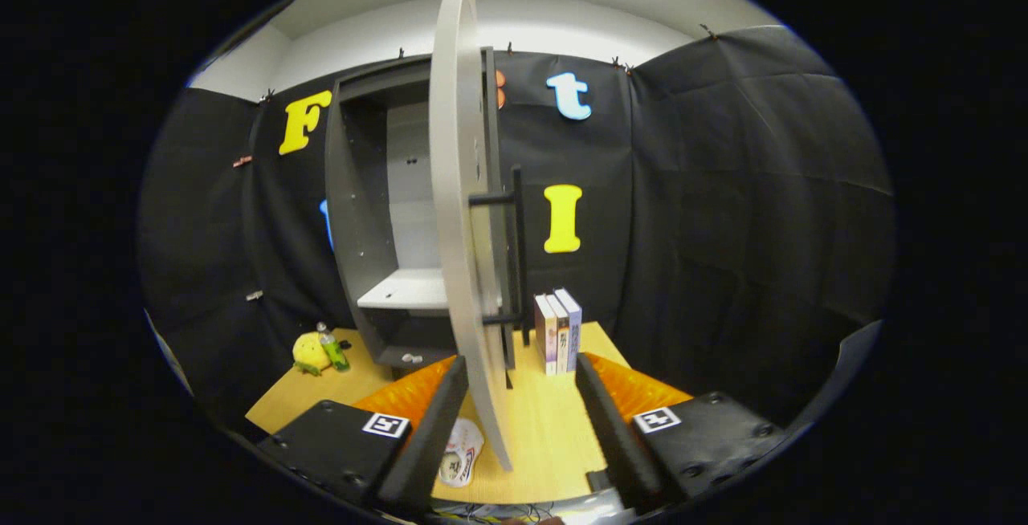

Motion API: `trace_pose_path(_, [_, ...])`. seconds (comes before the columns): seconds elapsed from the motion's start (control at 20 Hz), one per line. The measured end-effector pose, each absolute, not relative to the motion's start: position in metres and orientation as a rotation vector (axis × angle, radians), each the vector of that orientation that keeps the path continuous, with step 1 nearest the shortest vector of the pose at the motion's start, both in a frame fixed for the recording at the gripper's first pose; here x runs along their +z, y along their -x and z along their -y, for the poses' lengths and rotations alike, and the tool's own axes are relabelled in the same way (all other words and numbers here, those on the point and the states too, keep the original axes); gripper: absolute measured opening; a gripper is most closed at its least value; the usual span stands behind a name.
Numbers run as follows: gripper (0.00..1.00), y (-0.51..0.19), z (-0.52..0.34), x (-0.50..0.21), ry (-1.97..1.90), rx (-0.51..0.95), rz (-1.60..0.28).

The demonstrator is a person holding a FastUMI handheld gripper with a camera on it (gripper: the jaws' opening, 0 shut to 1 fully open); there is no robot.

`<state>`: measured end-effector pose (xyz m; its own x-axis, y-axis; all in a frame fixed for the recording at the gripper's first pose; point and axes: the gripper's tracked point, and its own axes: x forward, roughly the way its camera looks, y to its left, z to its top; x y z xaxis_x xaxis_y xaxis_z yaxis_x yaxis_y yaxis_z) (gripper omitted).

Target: Open the shoe cabinet door, grab the shoes and put them into the shoe cabinet, then close the shoe cabinet door.

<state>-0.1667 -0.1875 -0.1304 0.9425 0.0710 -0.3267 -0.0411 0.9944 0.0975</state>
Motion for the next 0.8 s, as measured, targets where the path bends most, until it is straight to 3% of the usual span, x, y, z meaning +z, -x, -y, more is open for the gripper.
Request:
trace_pose_path(0.05, [0.95,0.176,0.183,-0.145,-0.085,0.068,-0.376])
trace_pose_path(0.1, [1.0,0.19,0.177,-0.158,-0.076,0.076,-0.411])
trace_pose_path(0.5, [0.99,0.24,0.097,-0.251,-0.082,0.181,-0.623])
trace_pose_path(0.8, [0.99,0.208,0.03,-0.331,-0.075,0.231,-0.73])
